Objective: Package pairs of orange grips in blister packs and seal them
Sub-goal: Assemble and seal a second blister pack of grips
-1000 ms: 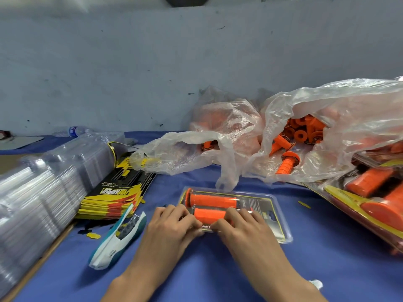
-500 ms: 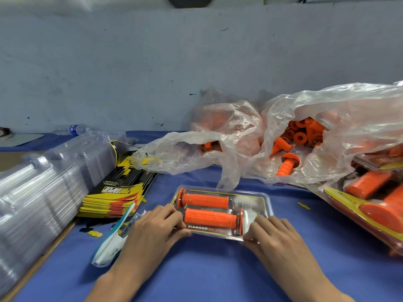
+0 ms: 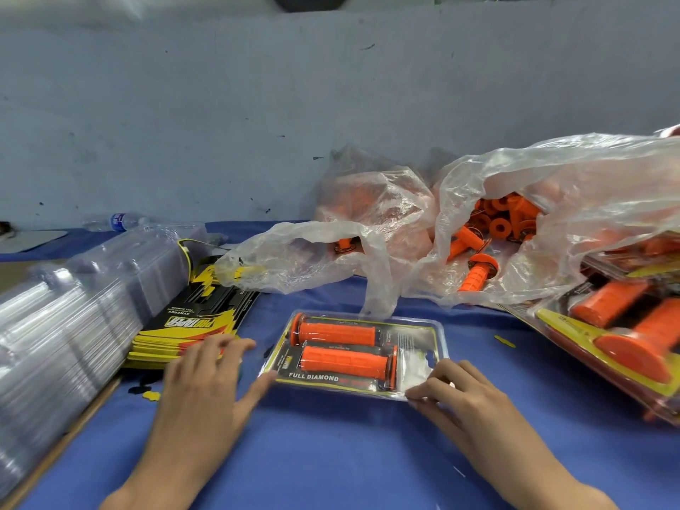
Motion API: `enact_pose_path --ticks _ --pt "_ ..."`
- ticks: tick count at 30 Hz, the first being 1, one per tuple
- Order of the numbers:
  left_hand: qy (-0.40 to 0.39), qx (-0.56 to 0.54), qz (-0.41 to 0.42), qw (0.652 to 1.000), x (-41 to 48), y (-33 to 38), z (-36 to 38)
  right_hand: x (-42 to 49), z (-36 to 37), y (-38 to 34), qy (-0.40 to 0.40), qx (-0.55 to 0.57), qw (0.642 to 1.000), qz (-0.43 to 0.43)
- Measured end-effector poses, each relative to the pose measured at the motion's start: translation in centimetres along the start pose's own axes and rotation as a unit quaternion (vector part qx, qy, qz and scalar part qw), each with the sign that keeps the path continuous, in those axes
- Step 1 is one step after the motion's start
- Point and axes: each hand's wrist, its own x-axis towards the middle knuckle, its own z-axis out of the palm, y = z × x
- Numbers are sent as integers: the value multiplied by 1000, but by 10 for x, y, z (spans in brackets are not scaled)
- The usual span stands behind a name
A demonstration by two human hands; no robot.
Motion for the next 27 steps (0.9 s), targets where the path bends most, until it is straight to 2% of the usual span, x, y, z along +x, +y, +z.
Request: enact_pose_path --ticks 2,4,6,7,9,11,12,13,14,16,17,18,19,22,23,25,27 --pt "-26 44 -89 995 -7 -11 -3 -2 1 1 -8 19 1000 3" --pt "-99 65 -154 981 -14 -21 -5 -2 1 1 -13 33 999 10" --pt "-188 98 -188 959 -16 -26 -7 -2 1 1 -21 47 998 20" --pt "-210 105 -193 953 -15 -27 -8 -2 1 0 -31 54 998 20" --pt "-214 43 -241 946 -12 -27 -11 -2 4 -1 -44 69 997 13" --pt "-157 -141 -321 923 -7 -22 -21 0 5 -2 -54 84 995 20" --pt "-119 -266 -352 890 -3 -19 -27 1 5 -2 -53 89 994 25" --pt "-98 -391 -389 828 1 -17 -32 3 5 -3 -50 89 994 28" --pt "-113 -503 -422 746 8 -9 -37 4 4 -4 -48 90 994 27" --pt "-204 -636 -454 589 17 11 -49 5 3 -7 -45 100 994 30" --pt "-264 -656 -458 539 18 21 -53 5 2 -7 -45 105 993 32" --pt "-319 -658 -451 511 14 30 -53 6 1 -8 -46 110 992 37" --pt "-361 -649 -437 508 7 38 -50 6 1 -9 -50 116 991 42" --pt "-451 -579 -382 562 -11 55 -39 6 0 -12 -40 120 991 52" --pt "-480 -560 -365 568 -15 58 -35 6 0 -13 -33 121 991 55" --pt "-520 -541 -343 565 -13 67 -30 6 0 -14 -21 125 990 60" --pt "-511 -558 -352 551 -8 75 -24 6 0 -15 -17 131 989 62"
